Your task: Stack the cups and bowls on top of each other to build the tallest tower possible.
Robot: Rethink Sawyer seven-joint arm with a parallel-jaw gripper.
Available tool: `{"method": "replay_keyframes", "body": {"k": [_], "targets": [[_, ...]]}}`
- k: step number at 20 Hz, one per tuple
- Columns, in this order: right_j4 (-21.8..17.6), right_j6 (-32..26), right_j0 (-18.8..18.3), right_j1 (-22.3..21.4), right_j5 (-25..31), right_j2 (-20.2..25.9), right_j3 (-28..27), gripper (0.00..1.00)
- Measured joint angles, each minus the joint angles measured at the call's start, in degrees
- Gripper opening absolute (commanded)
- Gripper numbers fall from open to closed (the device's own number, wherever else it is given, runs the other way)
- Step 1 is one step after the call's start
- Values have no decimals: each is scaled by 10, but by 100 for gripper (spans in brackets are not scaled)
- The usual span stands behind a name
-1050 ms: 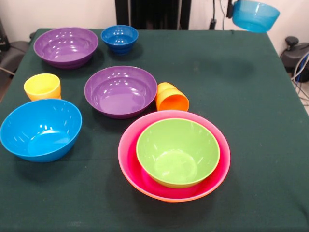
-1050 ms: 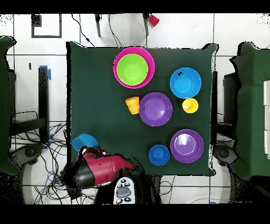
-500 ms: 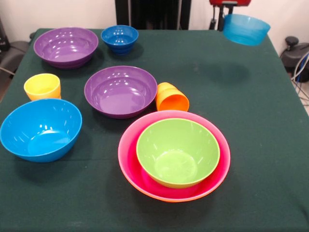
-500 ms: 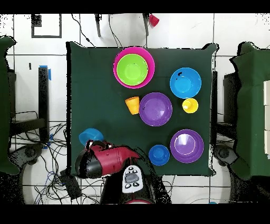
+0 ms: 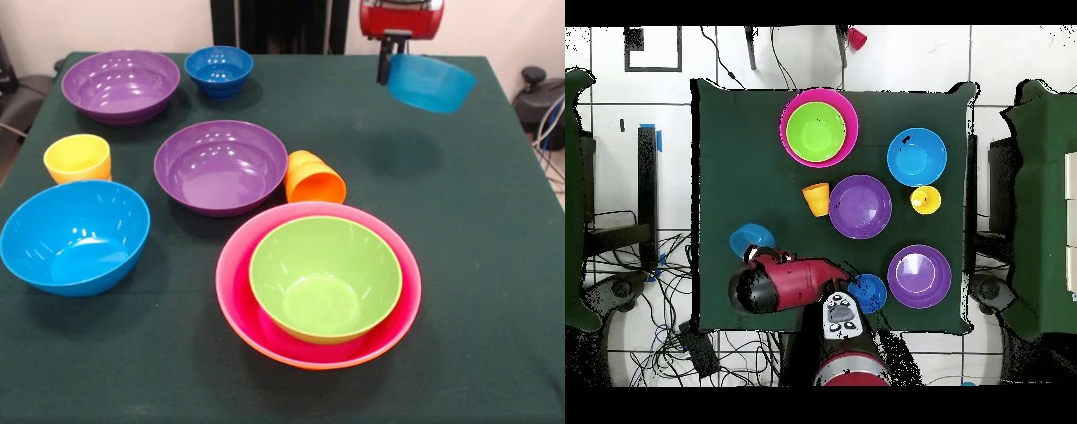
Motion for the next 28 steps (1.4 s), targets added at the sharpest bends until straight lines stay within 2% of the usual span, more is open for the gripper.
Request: {"method": "replay_keyframes", "body": {"k": [6, 15, 28], "targets": [[-14, 0, -23, 20, 5, 3, -27, 0], [-27, 0, -48, 36, 6, 20, -31, 0], [-40, 0, -56, 44, 6, 39, -31, 0]]}}
